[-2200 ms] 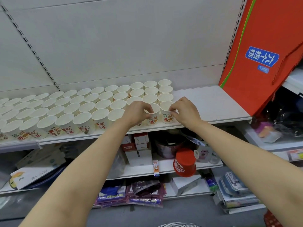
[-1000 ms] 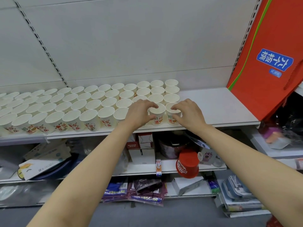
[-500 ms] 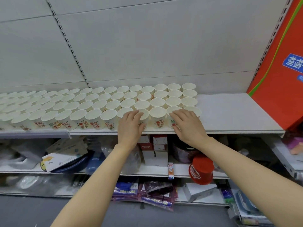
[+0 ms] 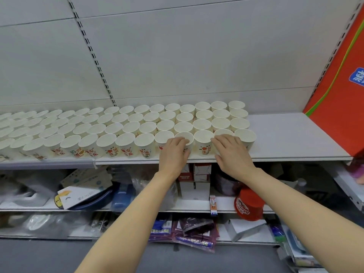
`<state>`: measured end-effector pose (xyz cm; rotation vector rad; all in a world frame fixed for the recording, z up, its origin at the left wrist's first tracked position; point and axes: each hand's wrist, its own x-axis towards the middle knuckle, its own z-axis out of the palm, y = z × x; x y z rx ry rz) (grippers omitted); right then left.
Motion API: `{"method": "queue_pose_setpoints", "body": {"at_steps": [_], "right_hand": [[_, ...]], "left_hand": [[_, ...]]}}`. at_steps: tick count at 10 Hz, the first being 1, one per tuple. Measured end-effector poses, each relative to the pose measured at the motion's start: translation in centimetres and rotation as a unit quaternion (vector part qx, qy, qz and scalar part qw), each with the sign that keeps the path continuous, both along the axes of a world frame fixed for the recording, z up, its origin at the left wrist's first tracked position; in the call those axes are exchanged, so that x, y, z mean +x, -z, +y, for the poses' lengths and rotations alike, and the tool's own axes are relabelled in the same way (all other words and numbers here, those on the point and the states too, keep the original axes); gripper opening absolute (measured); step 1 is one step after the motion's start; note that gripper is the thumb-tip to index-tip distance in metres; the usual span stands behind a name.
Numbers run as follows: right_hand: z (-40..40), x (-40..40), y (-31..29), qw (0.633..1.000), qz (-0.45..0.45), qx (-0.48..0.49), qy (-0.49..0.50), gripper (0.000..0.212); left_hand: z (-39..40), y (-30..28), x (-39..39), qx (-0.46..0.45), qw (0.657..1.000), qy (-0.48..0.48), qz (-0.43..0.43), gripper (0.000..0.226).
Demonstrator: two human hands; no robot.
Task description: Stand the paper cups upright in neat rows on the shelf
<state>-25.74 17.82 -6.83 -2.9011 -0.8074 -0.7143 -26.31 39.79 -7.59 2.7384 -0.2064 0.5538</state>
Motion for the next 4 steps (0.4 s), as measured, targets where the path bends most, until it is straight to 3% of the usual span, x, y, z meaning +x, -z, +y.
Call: {"method": "queue_pose_setpoints", "body": {"at_steps": [2, 4], "right_hand": [[0.0, 0.2, -0.4, 1.0, -0.016, 0.006, 0.0, 0.049], [-1.0, -0.4, -1.2, 0.994, -0.062, 0.094, 0.002, 0.044]], "left_hand": [[1.1, -1.0, -1.4, 0.0, 1.0, 0.007, -0.024, 0.041], [5.6, 1.8, -8.2, -0.06, 0.992, -0.043, -0.103, 0.037]]}}
